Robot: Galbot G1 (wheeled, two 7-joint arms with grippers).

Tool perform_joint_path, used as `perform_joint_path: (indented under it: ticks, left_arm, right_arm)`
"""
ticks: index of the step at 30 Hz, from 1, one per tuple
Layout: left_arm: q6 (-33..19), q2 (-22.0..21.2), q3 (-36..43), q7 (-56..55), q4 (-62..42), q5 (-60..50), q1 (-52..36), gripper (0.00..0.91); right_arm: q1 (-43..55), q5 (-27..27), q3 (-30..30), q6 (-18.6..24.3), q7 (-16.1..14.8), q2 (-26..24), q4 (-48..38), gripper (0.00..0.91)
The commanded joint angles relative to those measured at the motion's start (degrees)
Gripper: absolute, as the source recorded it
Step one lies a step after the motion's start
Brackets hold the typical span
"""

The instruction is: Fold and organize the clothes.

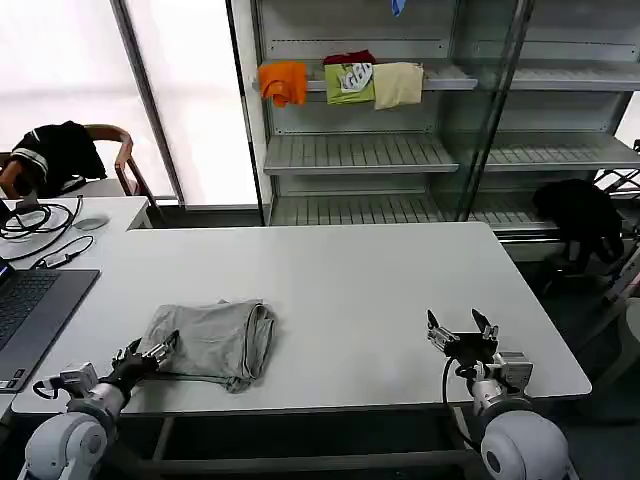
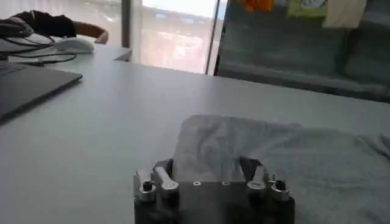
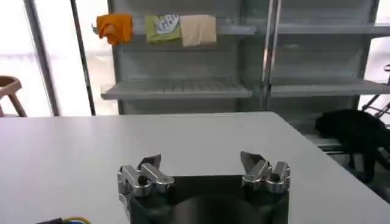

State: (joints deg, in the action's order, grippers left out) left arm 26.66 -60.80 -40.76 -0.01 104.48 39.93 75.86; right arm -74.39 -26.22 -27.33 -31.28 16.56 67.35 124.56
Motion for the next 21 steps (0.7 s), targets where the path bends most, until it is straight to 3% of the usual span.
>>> perform_joint_path:
  ticks: [1, 15, 21]
  left_arm:
    - [-0.9, -0.5, 0.0, 0.8, -0.7, -0.6, 0.7, 0.020]
    - [-2.2, -0.3, -0.5, 1.8, -2.7, -2.2, 0.3, 0.010]
    - [-2.7, 1.7, -3.0, 1.7, -4.0, -2.1, -0.1, 0.000]
  right_arm:
    - [0.1, 0.0, 0.1, 0.1, 0.0, -0.1, 0.0, 0.907]
    - [0.1, -0.3, -0.5, 0.1, 0.0, -0.3, 0.2, 0.907]
    - [0.5, -0.6, -0.5, 0.0, 0.1, -0.5, 0.0, 0.907]
